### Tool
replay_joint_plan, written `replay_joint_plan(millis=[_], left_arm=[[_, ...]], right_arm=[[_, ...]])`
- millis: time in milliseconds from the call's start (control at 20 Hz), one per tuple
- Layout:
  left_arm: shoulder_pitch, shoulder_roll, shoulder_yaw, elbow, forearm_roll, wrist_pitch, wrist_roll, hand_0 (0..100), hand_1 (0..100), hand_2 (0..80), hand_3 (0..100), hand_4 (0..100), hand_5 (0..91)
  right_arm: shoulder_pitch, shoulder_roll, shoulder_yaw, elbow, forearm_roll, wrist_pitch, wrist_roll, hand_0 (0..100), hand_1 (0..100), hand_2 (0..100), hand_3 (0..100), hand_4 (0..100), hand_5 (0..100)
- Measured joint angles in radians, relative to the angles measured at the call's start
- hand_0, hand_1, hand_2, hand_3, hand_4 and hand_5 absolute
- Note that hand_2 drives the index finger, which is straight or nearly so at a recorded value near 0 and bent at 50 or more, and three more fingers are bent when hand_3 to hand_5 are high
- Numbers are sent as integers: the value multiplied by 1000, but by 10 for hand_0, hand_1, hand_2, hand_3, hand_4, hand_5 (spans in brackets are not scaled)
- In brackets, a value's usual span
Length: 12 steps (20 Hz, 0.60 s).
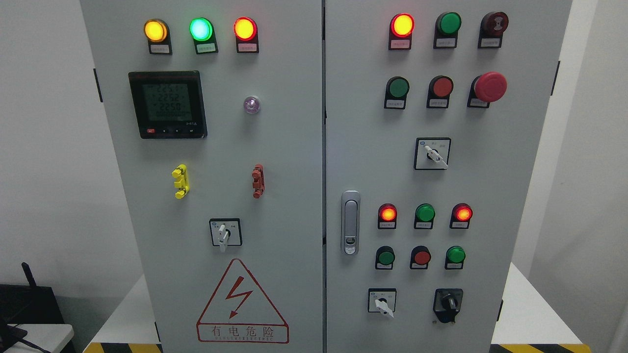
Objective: Turn on light switch 1
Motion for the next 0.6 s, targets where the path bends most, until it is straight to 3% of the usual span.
replay_joint_plan(millis=[100,200,400,600], left_arm=[[2,-1,43,-67,-2,-20,4,565,0,187,356,419,111],[4,-2,85,-137,-3,-28,6,547,0,213,368,445,134],[7,-4,158,-291,1,-36,-42,399,0,229,418,549,328],[5,-4,204,-453,28,-37,-74,282,17,253,450,575,374]], right_arm=[[0,0,0,0,0,0,0,120,389,0,0,0,0],[0,0,0,0,0,0,0,120,389,0,0,0,0],[0,0,0,0,0,0,0,120,389,0,0,0,0],[0,0,0,0,0,0,0,120,389,0,0,0,0]])
